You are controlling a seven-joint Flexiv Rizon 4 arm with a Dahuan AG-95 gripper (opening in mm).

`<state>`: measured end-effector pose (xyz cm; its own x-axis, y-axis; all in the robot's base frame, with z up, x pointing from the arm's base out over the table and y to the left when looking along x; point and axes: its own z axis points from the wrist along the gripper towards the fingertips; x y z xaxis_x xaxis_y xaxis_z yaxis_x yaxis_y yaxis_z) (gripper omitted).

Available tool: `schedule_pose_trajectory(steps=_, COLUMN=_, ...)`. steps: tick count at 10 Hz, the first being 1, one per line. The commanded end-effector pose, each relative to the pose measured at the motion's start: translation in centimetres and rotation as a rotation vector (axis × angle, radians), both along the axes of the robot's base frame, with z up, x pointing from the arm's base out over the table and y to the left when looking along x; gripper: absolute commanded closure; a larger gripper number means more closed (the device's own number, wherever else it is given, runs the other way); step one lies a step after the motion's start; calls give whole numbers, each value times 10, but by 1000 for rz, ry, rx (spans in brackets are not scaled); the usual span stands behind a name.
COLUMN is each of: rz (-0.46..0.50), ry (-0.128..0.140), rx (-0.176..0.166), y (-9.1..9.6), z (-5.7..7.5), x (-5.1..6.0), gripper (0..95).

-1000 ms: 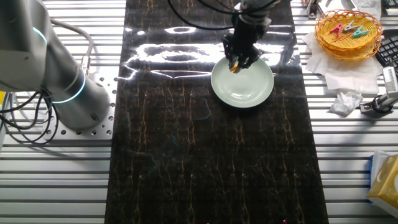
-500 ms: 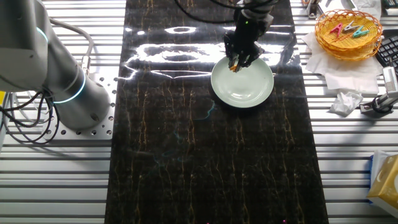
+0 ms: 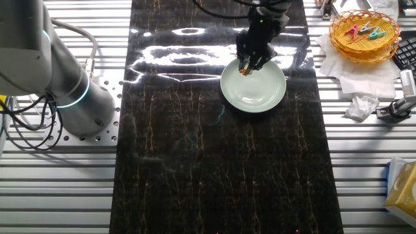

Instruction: Use a clamp

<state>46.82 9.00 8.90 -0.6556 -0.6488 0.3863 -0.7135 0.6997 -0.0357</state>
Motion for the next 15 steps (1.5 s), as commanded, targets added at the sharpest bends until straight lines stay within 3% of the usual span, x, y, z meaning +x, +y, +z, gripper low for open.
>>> schedule_pose_trajectory(steps=1, rz=20, ry=6, rx=0, y=-1, z=1, x=-2, gripper=950)
schedule_pose_trajectory(steps=4, rz=80, ry=15, rx=3, y=-1, z=1, x=-2, gripper=950)
schedule_pose_trajectory(steps=11, rz=268, ry=60, rx=-36, y=-1, z=1, x=-2, gripper=950)
schedule_pose_trajectory(steps=15, rz=310, ry=78, rx=-55, y=-1, z=1, x=-2, gripper=950)
